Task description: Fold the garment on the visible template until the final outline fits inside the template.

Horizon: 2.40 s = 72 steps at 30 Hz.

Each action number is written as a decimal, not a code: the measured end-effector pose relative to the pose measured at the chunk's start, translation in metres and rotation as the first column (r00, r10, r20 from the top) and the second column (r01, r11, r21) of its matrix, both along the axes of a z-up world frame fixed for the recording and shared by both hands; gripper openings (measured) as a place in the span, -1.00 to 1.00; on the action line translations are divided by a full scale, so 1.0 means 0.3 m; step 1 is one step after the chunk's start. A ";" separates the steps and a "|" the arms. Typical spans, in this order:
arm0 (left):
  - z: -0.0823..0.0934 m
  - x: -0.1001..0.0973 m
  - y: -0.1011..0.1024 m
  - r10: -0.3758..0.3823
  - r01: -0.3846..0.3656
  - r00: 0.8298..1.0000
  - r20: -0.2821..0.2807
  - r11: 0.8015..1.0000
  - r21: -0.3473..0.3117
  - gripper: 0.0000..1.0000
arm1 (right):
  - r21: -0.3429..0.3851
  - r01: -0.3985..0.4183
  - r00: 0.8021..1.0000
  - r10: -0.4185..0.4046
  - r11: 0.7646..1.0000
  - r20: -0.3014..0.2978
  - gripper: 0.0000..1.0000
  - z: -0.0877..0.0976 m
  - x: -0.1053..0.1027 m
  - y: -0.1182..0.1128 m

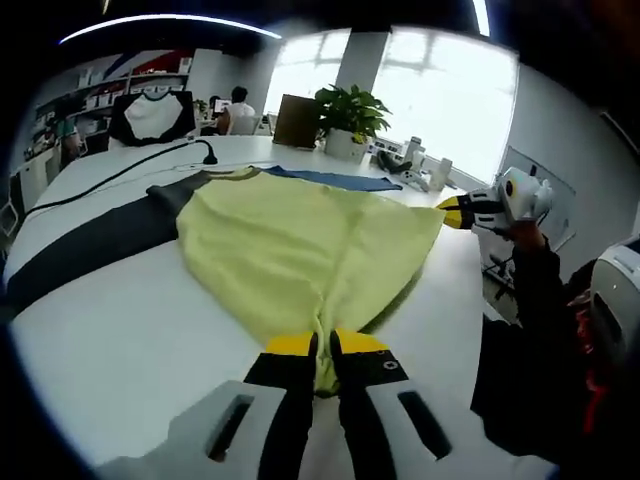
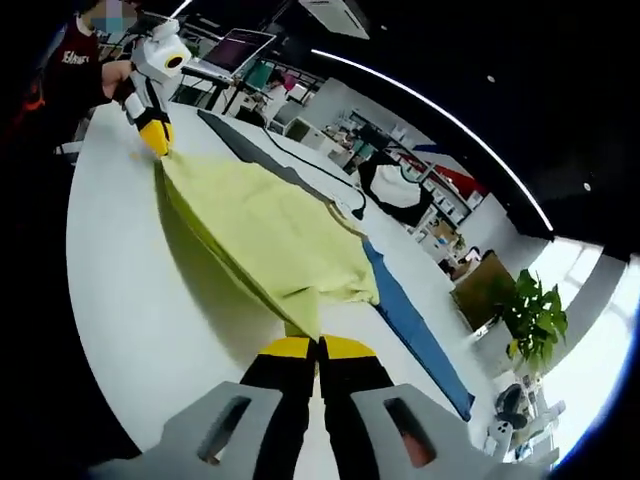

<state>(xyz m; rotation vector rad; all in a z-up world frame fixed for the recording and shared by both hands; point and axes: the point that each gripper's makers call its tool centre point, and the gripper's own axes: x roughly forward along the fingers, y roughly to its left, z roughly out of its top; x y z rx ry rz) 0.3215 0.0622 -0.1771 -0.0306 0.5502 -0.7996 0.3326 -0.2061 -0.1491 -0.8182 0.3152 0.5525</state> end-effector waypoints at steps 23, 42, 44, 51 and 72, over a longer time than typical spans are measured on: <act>-0.039 -0.073 0.031 -0.070 0.075 0.996 -0.052 0.993 0.088 -0.86 | -0.189 -0.131 0.977 0.094 0.973 -0.191 -1.00 -0.130 -0.137 -0.015; -0.054 -0.116 0.045 -0.163 0.175 0.982 -0.097 0.976 0.131 -0.73 | -0.079 -0.068 0.971 0.048 0.995 -0.234 -1.00 -0.153 -0.149 -0.040; -0.053 -0.119 0.050 -0.165 0.177 0.982 -0.093 0.974 0.140 -0.70 | -0.080 -0.055 0.972 0.034 0.995 -0.234 -1.00 -0.158 -0.150 -0.052; -0.060 -0.145 0.053 -0.221 0.235 0.971 -0.088 0.948 0.217 -0.65 | -0.010 -0.039 0.969 0.035 0.999 -0.244 -1.00 -0.160 -0.162 -0.072; -0.059 -0.191 0.061 -0.324 0.334 0.943 -0.080 0.910 0.247 -0.43 | -0.019 -0.026 0.968 0.020 0.999 -0.251 -1.00 -0.133 -0.184 -0.124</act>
